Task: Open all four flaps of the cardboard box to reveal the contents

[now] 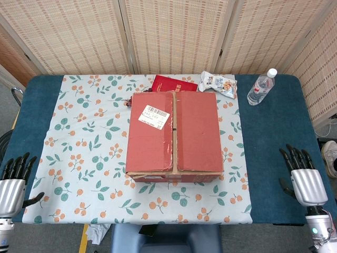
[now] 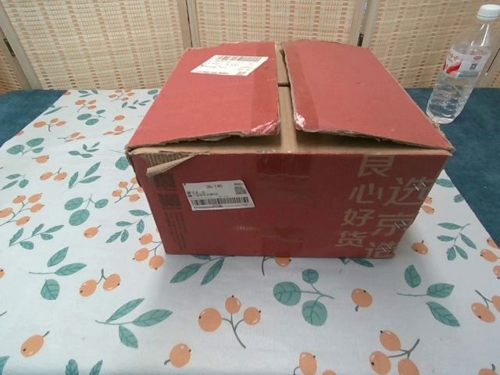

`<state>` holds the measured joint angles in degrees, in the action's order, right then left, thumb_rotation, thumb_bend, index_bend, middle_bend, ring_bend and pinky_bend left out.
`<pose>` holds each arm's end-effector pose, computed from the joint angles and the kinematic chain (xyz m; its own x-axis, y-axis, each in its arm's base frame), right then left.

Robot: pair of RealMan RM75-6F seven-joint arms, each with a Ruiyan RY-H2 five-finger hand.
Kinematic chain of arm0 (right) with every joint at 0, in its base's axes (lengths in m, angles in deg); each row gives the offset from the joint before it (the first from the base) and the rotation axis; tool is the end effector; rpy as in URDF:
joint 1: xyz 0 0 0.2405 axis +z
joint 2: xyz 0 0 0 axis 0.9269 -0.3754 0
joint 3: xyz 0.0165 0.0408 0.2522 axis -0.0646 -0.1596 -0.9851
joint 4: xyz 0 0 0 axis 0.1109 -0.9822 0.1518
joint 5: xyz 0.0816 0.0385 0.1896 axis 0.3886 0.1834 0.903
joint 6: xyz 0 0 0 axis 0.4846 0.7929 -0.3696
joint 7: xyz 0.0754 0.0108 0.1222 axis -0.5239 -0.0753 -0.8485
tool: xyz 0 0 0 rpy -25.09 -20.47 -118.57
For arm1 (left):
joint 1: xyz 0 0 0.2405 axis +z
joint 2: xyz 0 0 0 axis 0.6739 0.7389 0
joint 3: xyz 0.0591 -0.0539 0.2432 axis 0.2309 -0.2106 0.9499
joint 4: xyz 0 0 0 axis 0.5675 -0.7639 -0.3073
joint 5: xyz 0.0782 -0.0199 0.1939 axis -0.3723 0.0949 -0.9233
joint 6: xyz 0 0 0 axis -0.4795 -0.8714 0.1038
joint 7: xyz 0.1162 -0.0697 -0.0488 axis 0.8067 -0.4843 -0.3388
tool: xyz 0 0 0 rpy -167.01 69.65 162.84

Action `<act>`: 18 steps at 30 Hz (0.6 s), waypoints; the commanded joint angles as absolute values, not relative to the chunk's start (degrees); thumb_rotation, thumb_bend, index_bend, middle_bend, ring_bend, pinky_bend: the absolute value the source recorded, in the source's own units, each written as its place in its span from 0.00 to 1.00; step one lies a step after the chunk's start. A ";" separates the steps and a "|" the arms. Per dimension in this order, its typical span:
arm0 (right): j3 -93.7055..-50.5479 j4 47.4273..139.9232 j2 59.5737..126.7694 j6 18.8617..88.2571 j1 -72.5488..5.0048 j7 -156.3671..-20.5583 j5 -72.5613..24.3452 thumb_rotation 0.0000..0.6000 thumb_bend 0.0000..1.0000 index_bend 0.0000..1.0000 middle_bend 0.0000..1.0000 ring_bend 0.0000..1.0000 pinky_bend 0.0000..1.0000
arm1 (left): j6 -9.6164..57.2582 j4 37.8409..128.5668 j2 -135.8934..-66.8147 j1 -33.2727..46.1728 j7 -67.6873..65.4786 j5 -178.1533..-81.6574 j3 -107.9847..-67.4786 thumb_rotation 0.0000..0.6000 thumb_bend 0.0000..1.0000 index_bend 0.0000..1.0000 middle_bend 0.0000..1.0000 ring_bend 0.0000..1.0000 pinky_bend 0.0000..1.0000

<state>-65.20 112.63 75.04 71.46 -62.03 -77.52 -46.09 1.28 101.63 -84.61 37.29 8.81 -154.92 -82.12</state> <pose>-0.3076 -0.1878 0.1465 0.5104 -0.0442 0.8588 -0.8599 -0.0156 0.5102 -0.3097 0.1814 0.1515 0.5401 -0.0258 0.8412 0.8413 -0.0106 -0.5404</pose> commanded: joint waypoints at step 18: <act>-65.43 112.35 73.64 71.70 -56.46 -89.87 -57.64 1.00 0.43 0.00 0.00 0.00 0.00 | 1.67 101.53 -84.43 37.04 7.63 -154.65 -82.42 0.99 0.19 0.00 0.00 0.03 0.00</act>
<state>-65.06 111.77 74.51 72.04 -58.42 -87.90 -55.39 1.62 101.56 -84.46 37.09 7.68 -154.70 -82.37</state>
